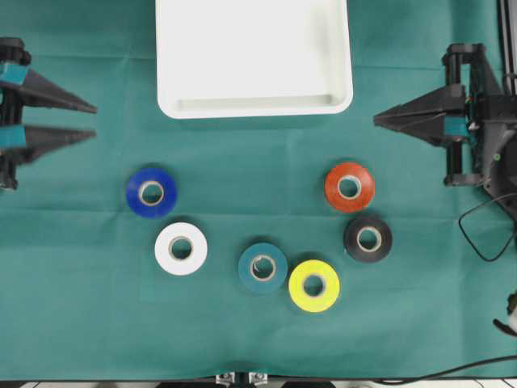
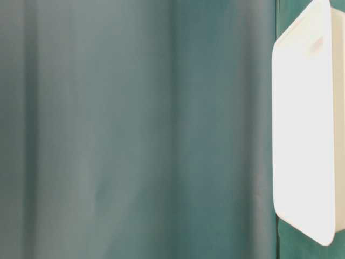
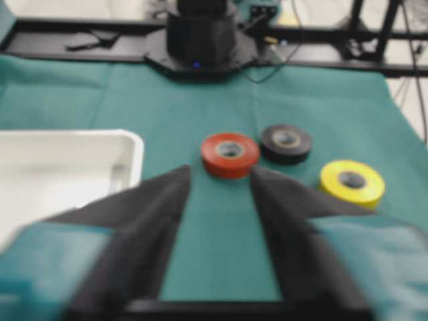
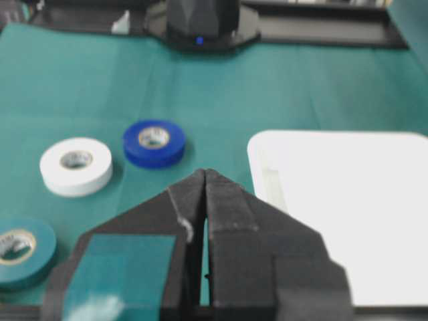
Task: Put the tape alternately from left to right into the white case.
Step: 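Move both grippers forward toward the blue and orange-red tape rolls, then lower the right gripper onto the orange-red tape roll and grasp it, then lift the orange-red roll and carry it into the white tray, then lower the orange-red roll into the tray and open the right gripper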
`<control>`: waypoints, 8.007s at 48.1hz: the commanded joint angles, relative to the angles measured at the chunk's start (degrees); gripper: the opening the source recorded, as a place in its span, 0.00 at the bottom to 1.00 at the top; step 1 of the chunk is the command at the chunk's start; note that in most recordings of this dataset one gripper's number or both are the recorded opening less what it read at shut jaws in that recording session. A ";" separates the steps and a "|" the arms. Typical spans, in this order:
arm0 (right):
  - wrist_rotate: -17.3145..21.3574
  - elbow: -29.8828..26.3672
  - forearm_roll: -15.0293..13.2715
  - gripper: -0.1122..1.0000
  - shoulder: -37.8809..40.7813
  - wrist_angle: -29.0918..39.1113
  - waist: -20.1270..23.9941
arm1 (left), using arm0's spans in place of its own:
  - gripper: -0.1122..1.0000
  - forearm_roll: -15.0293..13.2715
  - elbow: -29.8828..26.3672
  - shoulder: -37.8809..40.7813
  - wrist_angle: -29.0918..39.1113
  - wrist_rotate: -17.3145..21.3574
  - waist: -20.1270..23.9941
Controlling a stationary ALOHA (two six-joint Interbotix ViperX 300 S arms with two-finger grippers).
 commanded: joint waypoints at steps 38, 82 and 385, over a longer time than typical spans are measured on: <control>0.44 -4.48 -0.09 0.80 7.47 1.85 0.09 | 0.67 -0.35 -1.85 9.67 3.16 -6.06 -0.18; 0.53 -16.61 -0.09 0.79 27.77 18.54 2.99 | 0.66 -0.35 -13.27 29.44 20.13 -9.23 -3.96; 11.51 -30.15 -22.59 0.75 44.21 33.40 -19.51 | 0.65 -0.18 -13.01 28.21 25.49 -11.16 -3.96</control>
